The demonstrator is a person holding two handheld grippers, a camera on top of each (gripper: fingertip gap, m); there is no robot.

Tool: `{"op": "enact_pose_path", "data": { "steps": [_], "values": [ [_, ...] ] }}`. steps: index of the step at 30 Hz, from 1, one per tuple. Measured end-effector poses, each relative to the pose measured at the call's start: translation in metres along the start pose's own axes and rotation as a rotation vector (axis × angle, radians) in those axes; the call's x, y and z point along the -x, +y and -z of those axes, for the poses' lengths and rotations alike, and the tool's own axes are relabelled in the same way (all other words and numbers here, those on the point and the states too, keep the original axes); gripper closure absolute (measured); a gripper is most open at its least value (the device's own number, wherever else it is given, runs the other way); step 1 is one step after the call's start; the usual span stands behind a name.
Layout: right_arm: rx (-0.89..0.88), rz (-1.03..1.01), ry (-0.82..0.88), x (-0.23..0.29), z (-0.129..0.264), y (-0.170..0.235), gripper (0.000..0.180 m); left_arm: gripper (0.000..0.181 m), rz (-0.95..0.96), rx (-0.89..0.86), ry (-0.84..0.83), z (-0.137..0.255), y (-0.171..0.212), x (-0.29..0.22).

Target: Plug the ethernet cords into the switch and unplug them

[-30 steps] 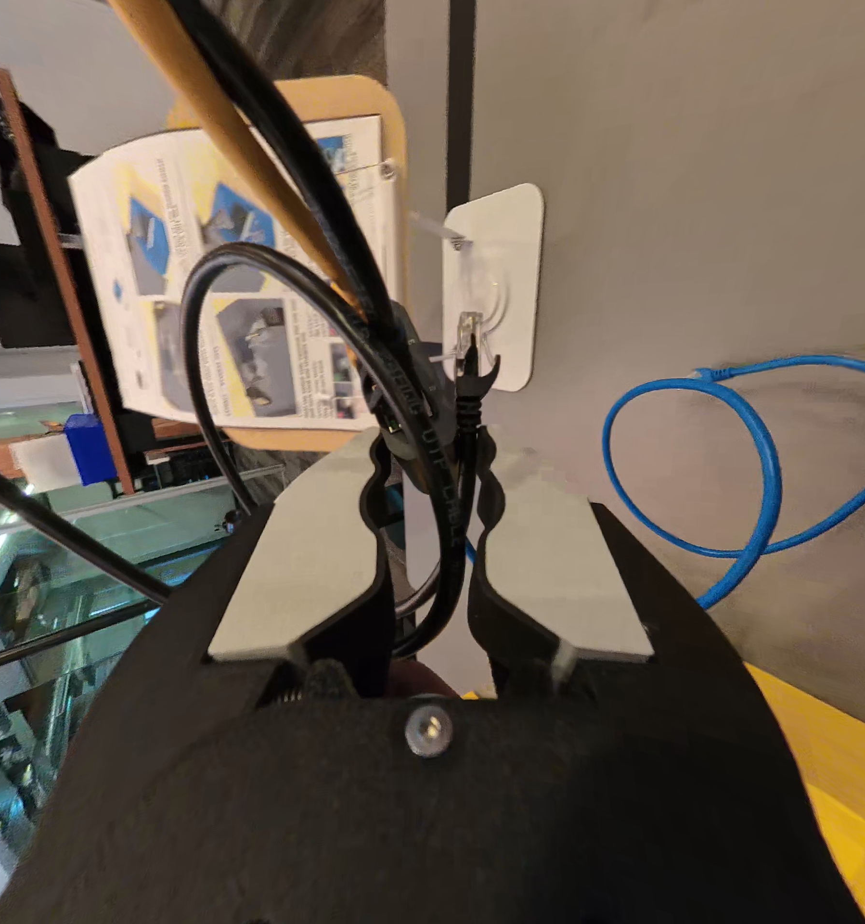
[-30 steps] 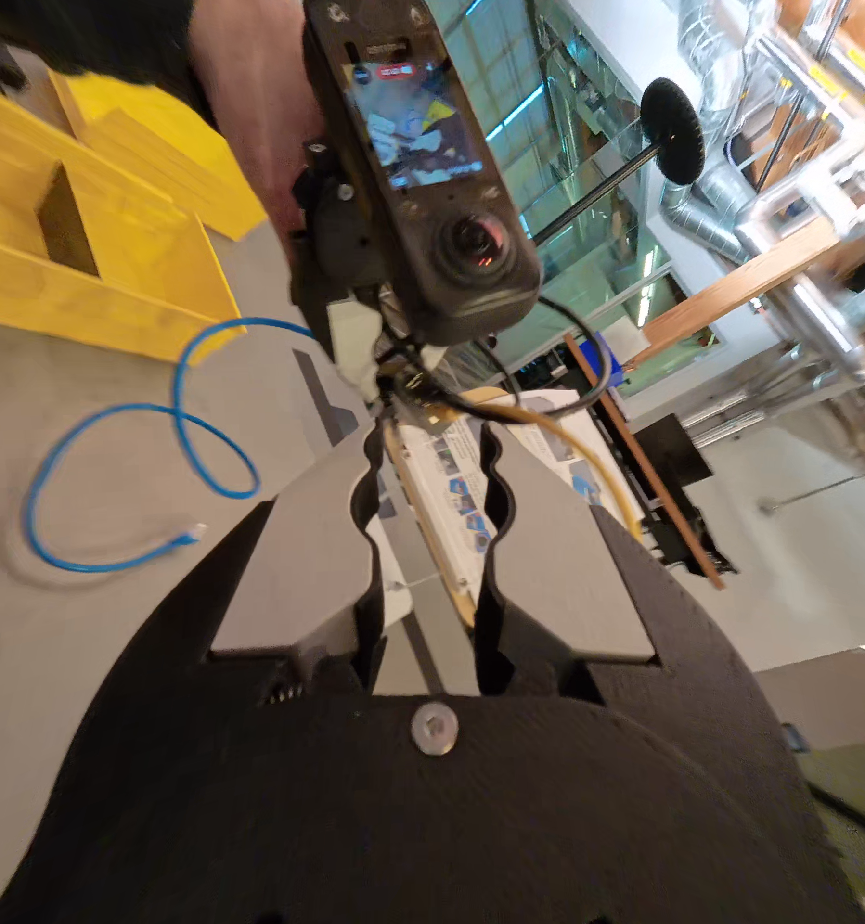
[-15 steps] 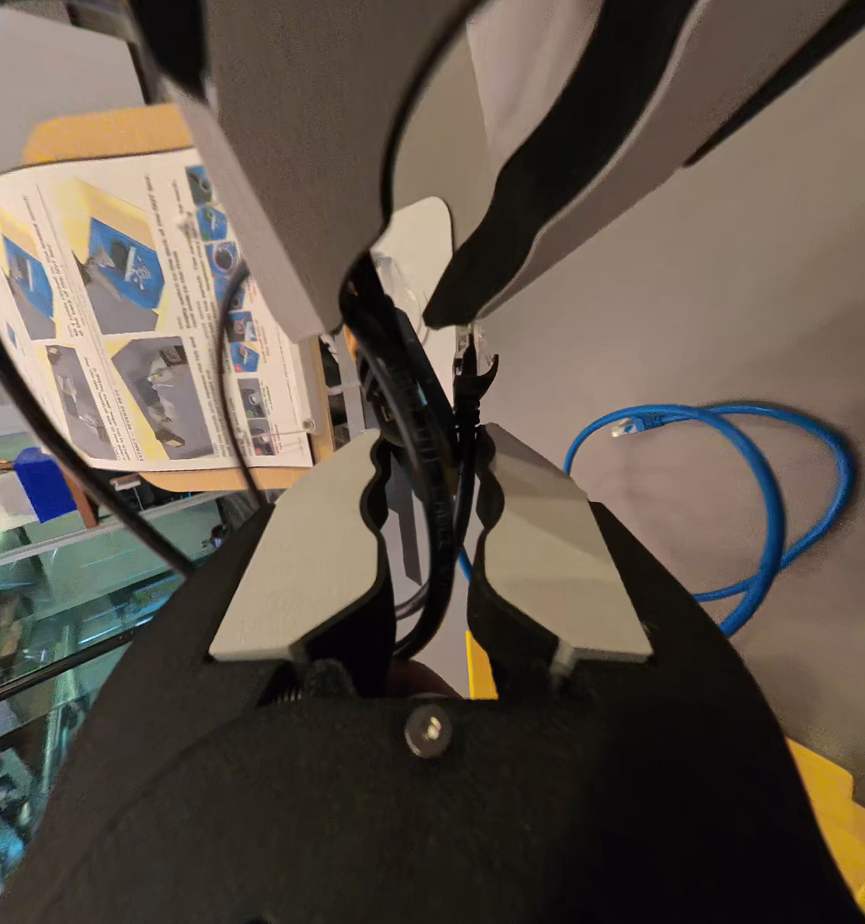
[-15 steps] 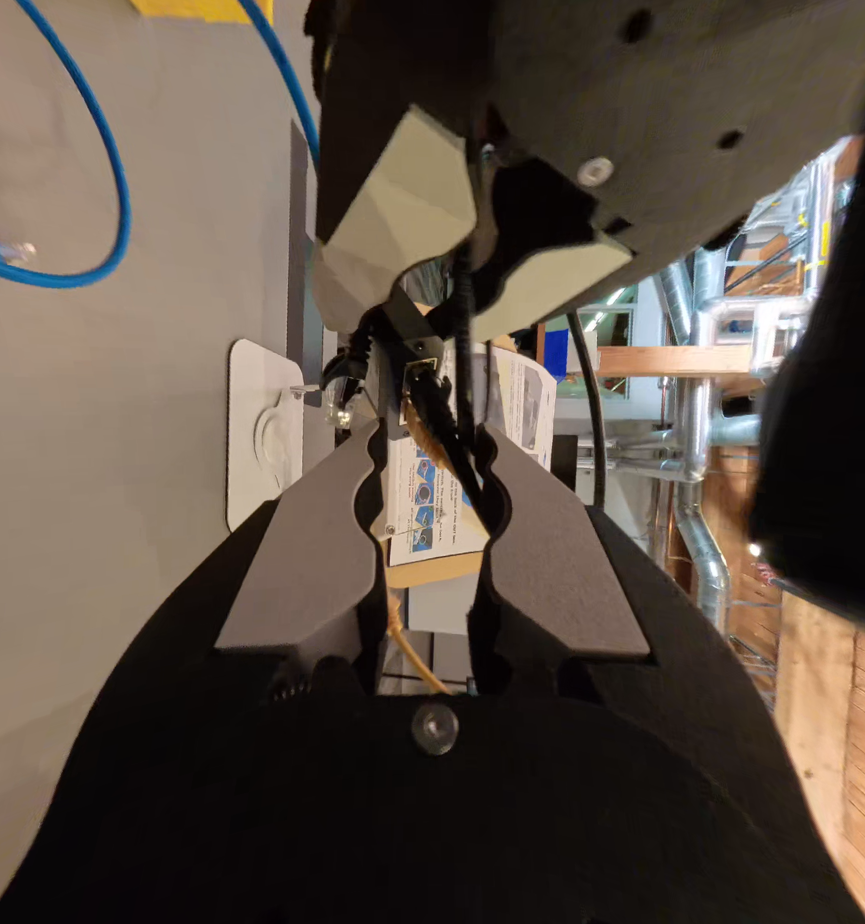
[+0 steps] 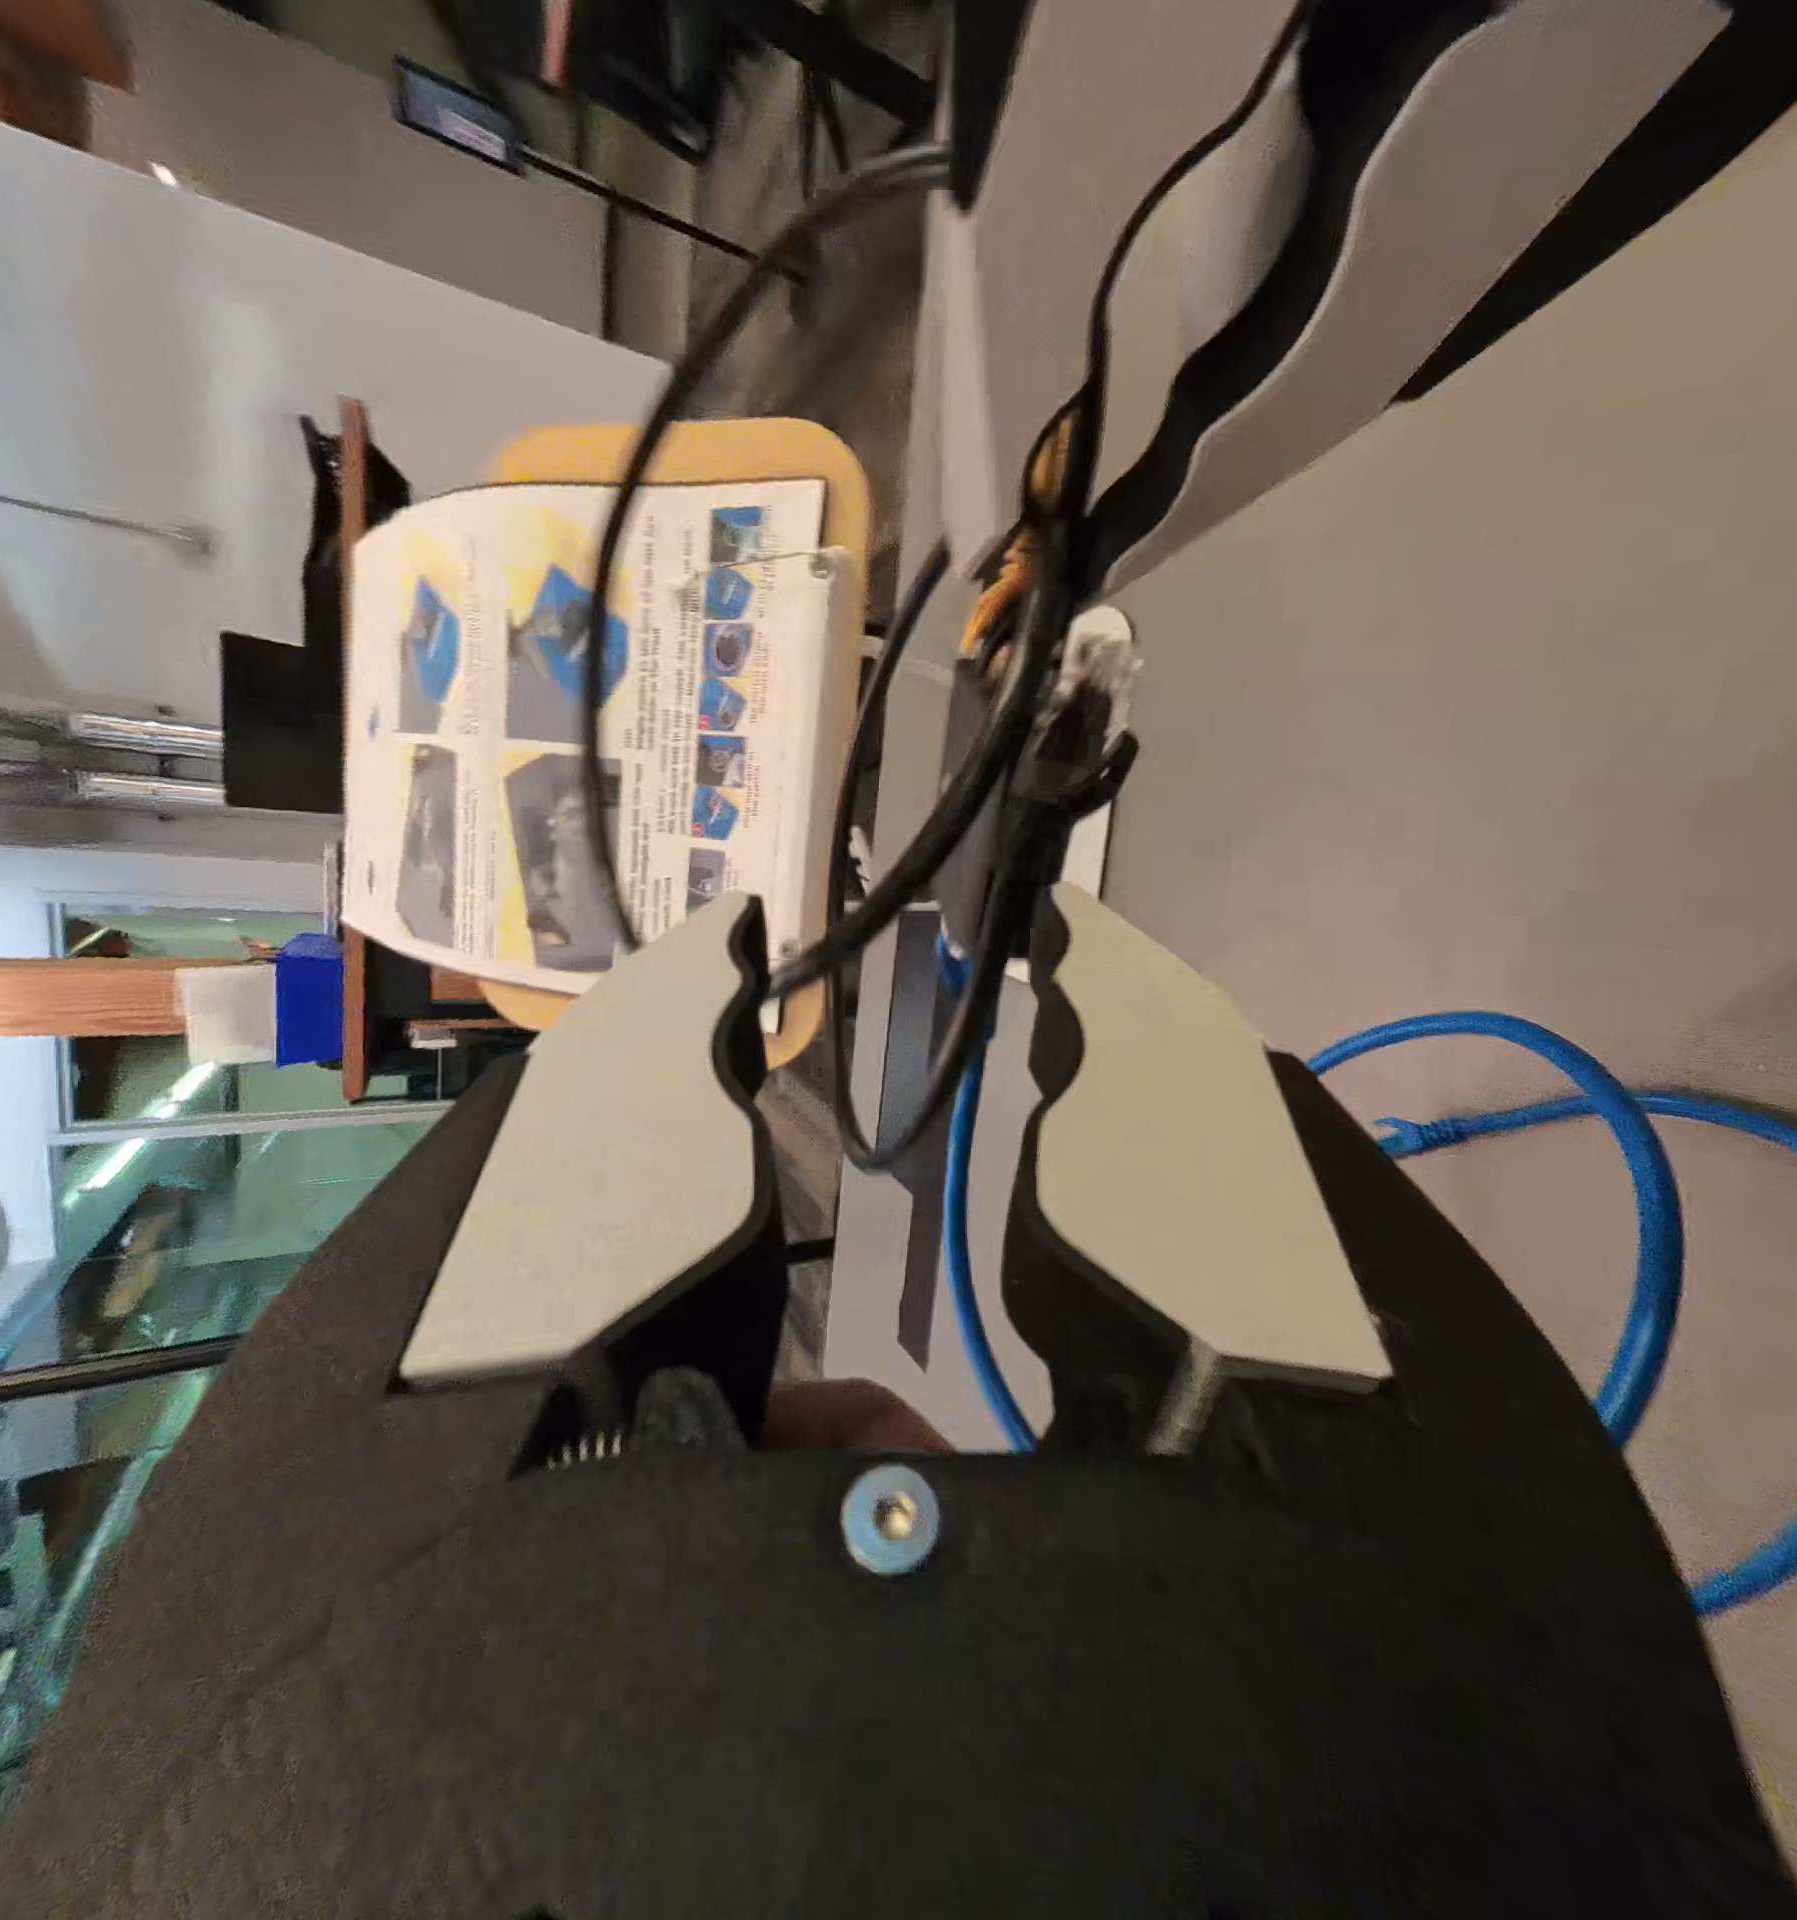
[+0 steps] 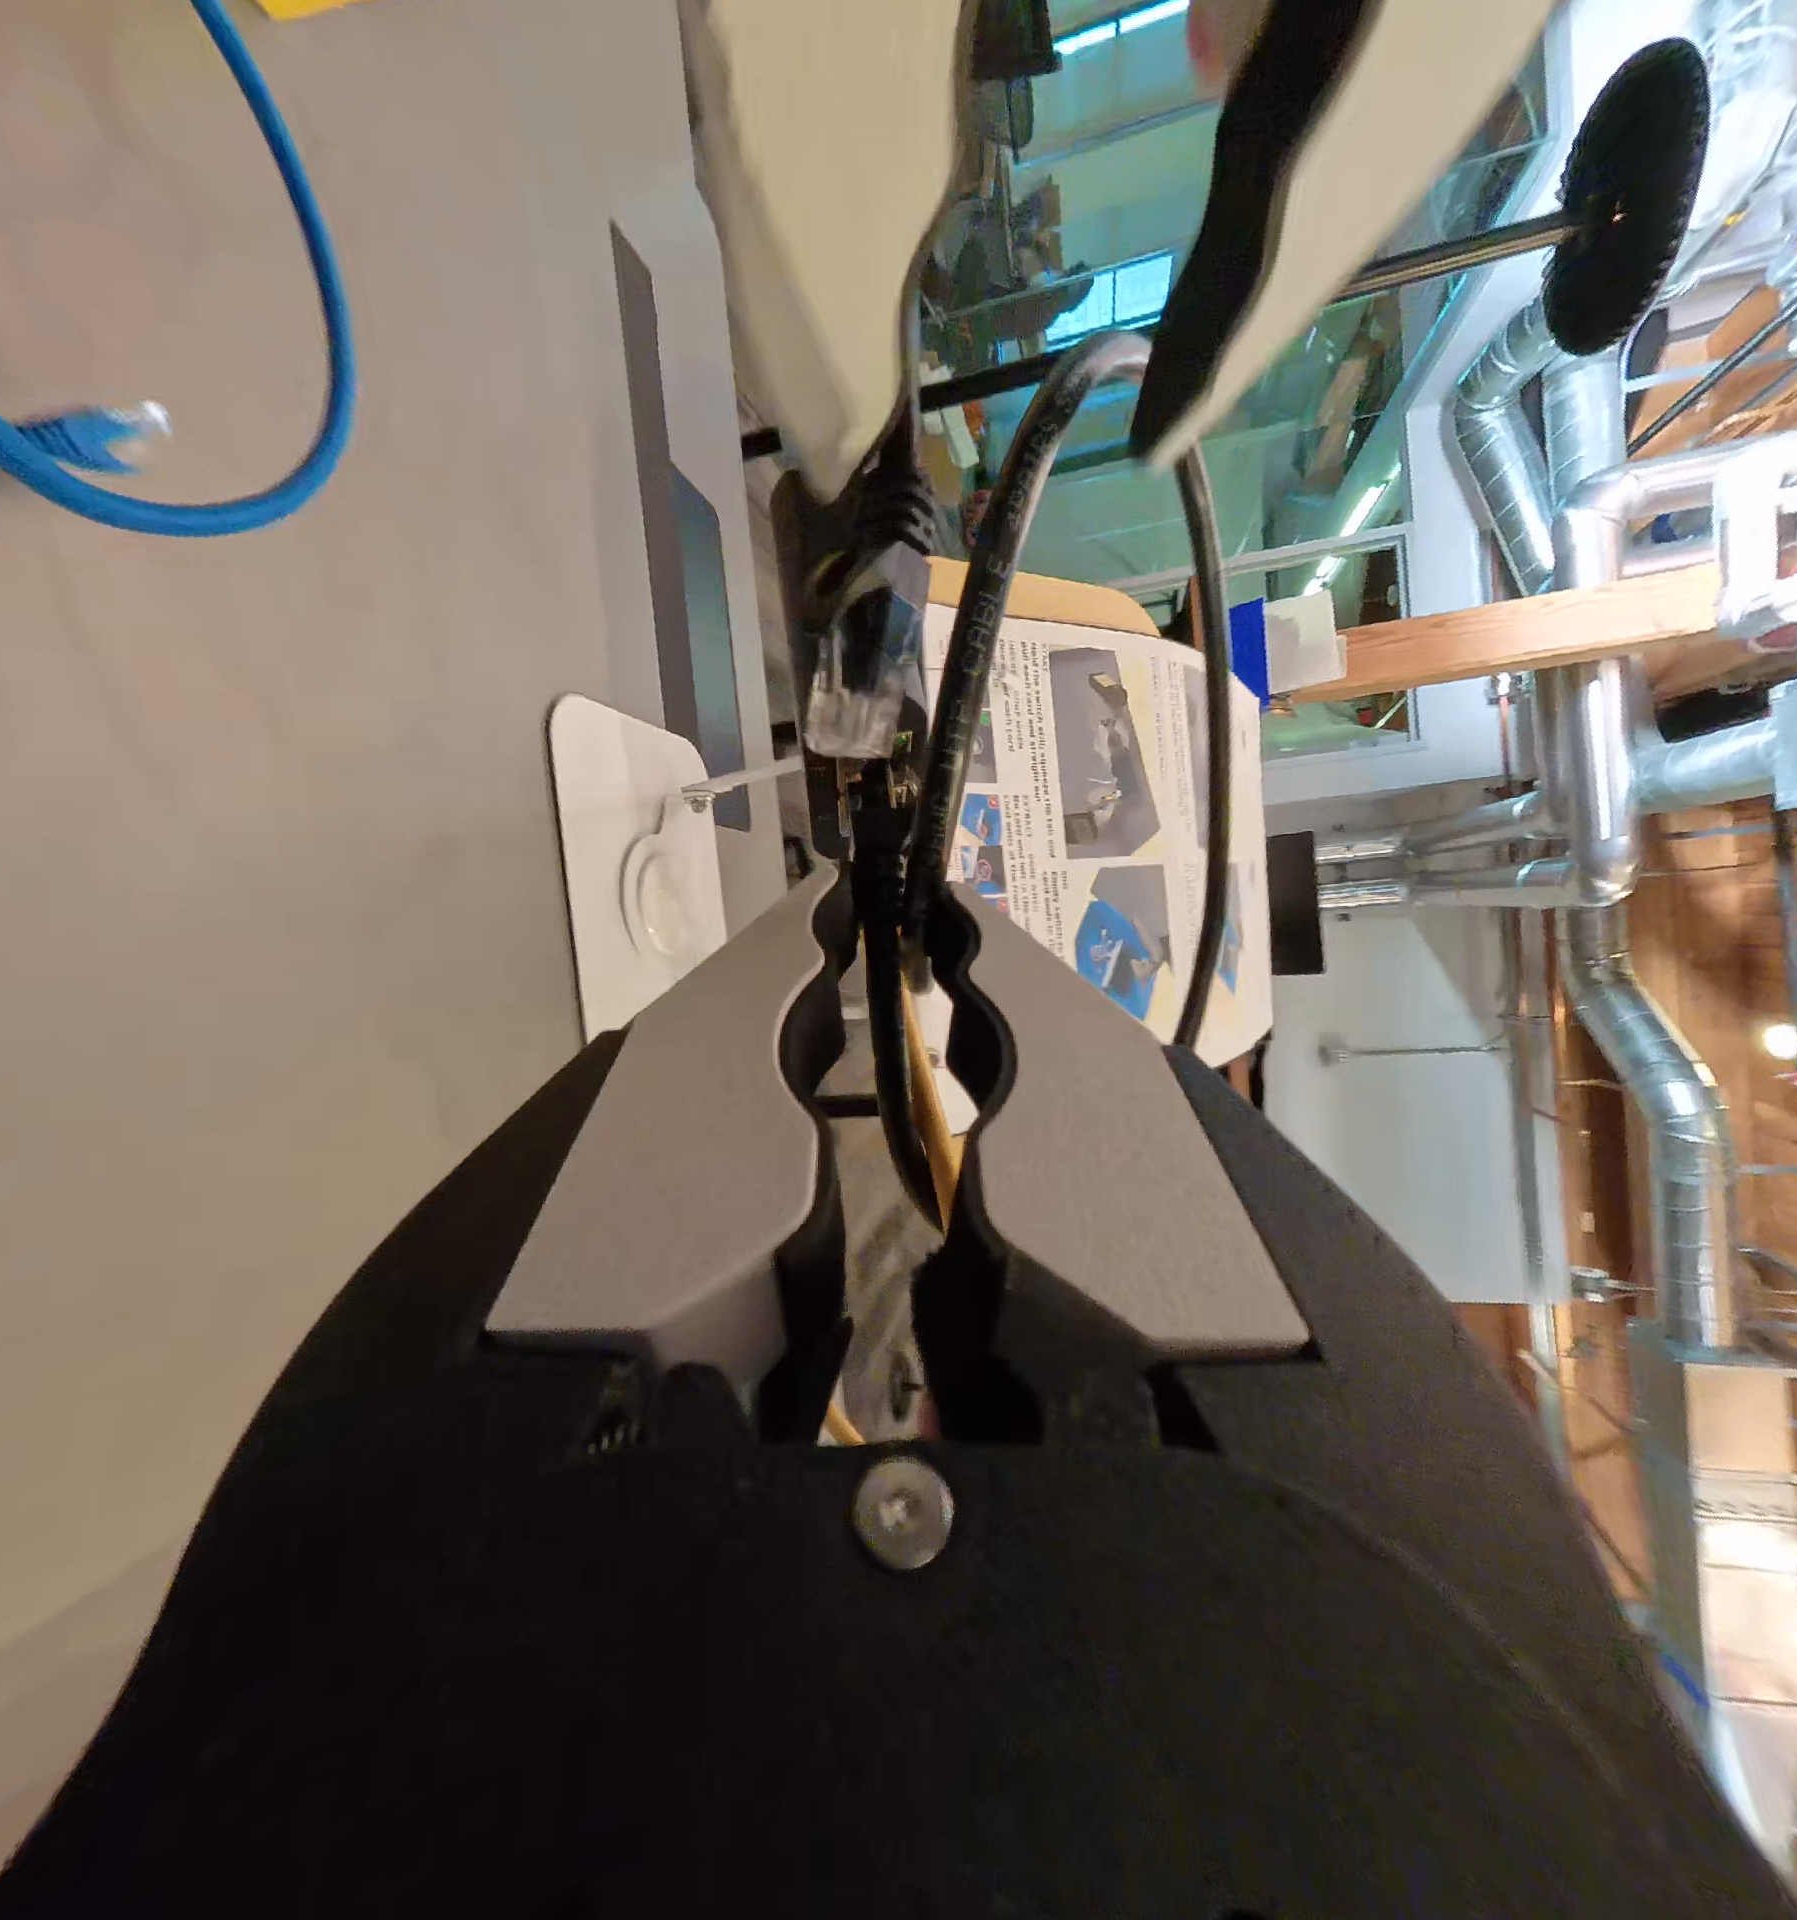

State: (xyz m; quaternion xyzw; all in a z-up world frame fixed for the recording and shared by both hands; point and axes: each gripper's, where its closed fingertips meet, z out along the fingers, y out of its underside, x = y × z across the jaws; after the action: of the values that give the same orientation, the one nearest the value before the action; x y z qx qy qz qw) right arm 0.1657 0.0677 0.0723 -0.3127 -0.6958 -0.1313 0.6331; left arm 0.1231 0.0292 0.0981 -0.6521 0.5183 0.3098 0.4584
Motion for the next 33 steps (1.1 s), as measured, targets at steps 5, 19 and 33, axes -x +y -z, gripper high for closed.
{"op": "enact_pose_path", "data": {
  "steps": [5,19,33],
  "values": [
    [-0.067,-0.026,0.017,-0.005,0.012,-0.004,0.168,0.132,0.222,-0.026,0.207,0.025,0.027,-0.013],
    [-0.212,0.064,-0.014,0.008,0.033,-0.046,0.168,0.107,0.503,-0.230,0.870,0.018,0.011,-0.056],
    [-0.317,0.058,-0.040,0.011,0.042,-0.067,0.167,0.112,0.406,-0.257,1.070,0.022,-0.001,-0.083]
  ]
}}
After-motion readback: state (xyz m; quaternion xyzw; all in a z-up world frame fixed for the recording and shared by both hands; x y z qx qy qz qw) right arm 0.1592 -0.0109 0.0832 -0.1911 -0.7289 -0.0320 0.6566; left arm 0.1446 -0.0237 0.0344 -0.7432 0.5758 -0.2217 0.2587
